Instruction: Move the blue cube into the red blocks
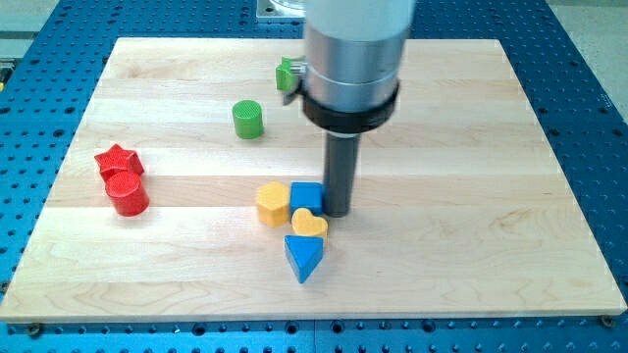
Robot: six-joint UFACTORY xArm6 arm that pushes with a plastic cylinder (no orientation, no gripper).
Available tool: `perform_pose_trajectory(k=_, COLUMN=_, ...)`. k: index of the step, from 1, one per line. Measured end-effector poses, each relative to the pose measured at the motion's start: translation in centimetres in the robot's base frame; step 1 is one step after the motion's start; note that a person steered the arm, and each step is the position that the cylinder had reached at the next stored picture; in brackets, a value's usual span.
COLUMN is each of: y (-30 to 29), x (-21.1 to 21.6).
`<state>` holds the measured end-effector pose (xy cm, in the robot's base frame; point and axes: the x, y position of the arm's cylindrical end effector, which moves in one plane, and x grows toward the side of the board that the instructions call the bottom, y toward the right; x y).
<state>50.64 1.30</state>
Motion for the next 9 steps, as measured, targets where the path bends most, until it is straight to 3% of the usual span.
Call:
perform_pose_trajectory(k=1, y=-5.6, x=0.0)
perform_pose_trajectory(k=3, y=-6.5, x=3.5)
perform_pose_trajectory(k=5, y=-14.0, x=1.1)
perform_pose_trajectory(k=6, y=-5.3, x=1.1)
perform_pose_trajectory(k=7, y=-7.0, x=-1.0)
perform_pose_trajectory(k=9, y=-18.4, x=-2.6)
